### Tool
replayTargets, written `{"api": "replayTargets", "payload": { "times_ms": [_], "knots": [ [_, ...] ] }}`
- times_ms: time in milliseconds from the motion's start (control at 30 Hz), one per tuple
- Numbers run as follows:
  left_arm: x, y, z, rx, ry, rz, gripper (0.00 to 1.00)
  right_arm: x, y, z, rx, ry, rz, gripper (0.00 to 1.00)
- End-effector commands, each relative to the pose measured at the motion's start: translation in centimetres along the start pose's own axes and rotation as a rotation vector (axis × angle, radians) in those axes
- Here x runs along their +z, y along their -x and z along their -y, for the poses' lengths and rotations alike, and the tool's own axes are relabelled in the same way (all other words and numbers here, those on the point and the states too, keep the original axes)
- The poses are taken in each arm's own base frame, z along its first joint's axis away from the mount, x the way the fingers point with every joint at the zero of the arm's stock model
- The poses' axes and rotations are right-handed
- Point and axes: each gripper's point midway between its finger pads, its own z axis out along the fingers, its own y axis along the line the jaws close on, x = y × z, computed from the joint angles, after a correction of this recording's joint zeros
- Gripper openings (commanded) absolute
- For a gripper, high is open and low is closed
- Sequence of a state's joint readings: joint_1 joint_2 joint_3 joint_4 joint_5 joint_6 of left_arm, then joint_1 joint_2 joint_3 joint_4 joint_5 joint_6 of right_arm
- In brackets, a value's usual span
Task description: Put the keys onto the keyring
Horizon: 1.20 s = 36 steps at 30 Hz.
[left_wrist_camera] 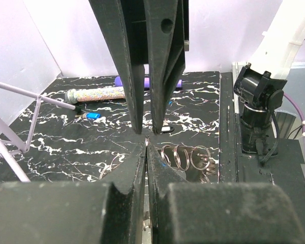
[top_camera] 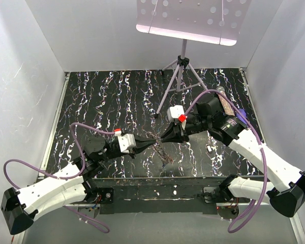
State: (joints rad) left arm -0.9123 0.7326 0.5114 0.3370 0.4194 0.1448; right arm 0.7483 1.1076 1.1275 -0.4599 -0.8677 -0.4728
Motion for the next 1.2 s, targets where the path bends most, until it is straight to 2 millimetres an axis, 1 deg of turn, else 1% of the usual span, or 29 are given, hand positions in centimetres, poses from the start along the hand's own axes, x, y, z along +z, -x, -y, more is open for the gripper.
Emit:
{"api": "replayTargets", "payload": {
  "times_ms": [0, 133, 233, 433, 600, 933, 1167],
  "knots": [
    [-0.8, 2.0, -0.8, 0.027, 0.053, 0.078, 0.0, -1.1, 2.0, 0.3, -0.011, -0.017, 0.045, 0.27],
    [-0.9, 2.2, -0.9, 0.022, 0.062, 0.095, 0.0, -1.1, 1.7, 0.0, -0.011, 0.002, 0.048, 0.28],
    [-0.9, 2.4, -0.9, 0.017, 0.056, 0.105, 0.0, -0.7, 1.5, 0.5, -0.01, 0.001, 0.052, 0.3],
    [-0.8, 2.3, -0.9, 0.007, 0.055, 0.111, 0.0, 0.1, 2.0, 1.1, -0.017, 0.036, 0.08, 0.32],
    [-0.7, 2.5, -1.0, 0.009, 0.057, 0.117, 0.0, 0.6, 2.4, 1.2, -0.02, 0.058, 0.093, 0.32],
    [-0.7, 2.3, -1.2, 0.004, 0.057, 0.111, 0.0, 0.5, 3.2, 0.5, -0.025, 0.095, 0.118, 0.28],
    [-0.6, 2.3, -1.2, 0.002, 0.055, 0.111, 0.0, 0.8, 3.2, 0.7, -0.016, 0.092, 0.122, 0.26]
  ]
}}
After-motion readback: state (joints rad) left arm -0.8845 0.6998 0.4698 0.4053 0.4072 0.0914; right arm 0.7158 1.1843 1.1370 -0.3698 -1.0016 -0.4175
